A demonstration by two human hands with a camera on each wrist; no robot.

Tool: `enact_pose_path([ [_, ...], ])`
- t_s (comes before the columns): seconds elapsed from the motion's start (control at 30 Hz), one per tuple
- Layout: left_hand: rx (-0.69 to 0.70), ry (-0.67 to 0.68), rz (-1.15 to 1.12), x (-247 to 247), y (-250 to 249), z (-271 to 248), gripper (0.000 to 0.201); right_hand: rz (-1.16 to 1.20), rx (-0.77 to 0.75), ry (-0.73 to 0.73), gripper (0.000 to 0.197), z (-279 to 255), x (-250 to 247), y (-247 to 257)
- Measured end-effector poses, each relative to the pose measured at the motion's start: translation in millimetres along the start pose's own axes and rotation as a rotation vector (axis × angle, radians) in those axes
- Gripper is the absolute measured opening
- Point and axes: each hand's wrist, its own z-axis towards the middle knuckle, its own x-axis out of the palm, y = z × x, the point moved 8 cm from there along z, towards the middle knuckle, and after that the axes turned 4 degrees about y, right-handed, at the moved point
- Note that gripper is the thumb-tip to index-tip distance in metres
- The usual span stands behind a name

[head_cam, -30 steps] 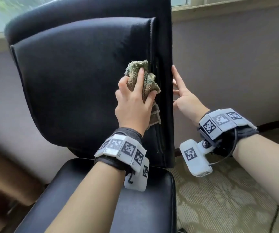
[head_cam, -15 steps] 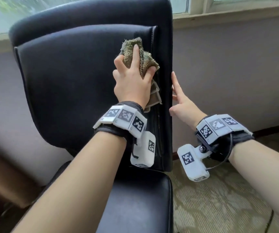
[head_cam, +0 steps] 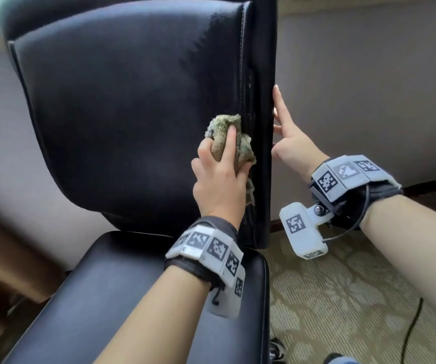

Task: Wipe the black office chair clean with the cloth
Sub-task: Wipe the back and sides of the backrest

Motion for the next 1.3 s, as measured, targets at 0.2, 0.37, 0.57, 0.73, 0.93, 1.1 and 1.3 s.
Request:
enact_pose_path([
  [0.2, 0.133, -0.085, 0.014, 29.1, 21.7, -46.2, 0.062, 0.011, -0.005, 0.018, 0.107, -4.6, 3.5, 6.2],
  [0.37, 0.196, -0.144, -0.068, 3.9, 13.7, -22.9, 0.053, 0.014, 0.003, 0.010, 0.107, -1.7, 0.8, 2.3],
  [0.57, 0.092, -0.140, -0.091, -55.6, -25.7, 63.1, 0.058, 0.040, 0.011, -0.014, 0.106, 1.7, -0.1, -2.9],
  [0.73, 0.132, -0.149, -0.066, -39.3, -19.4, 39.9, 0.055, -0.029, -0.014, -0.010, 0.104, 2.4, -0.9, -6.9],
  [0.93, 0.117, -0.165, -0.143, 12.9, 13.8, -23.5, 0.058, -0.096, -0.010, -0.024, 0.106, 8.3, -1.1, -11.0],
  [1.1, -0.045, -0.058, -0.235, 45.8, 31.8, -55.1, 0.067, -0.089, -0.022, -0.042, 0.107, 2.7, 5.1, -11.8],
  [1.3, -0.017, -0.179, -0.362, 16.9, 28.1, -30.4, 0.068, -0.135, -0.055, -0.023, 0.107, 3.1, 10.6, -23.3],
])
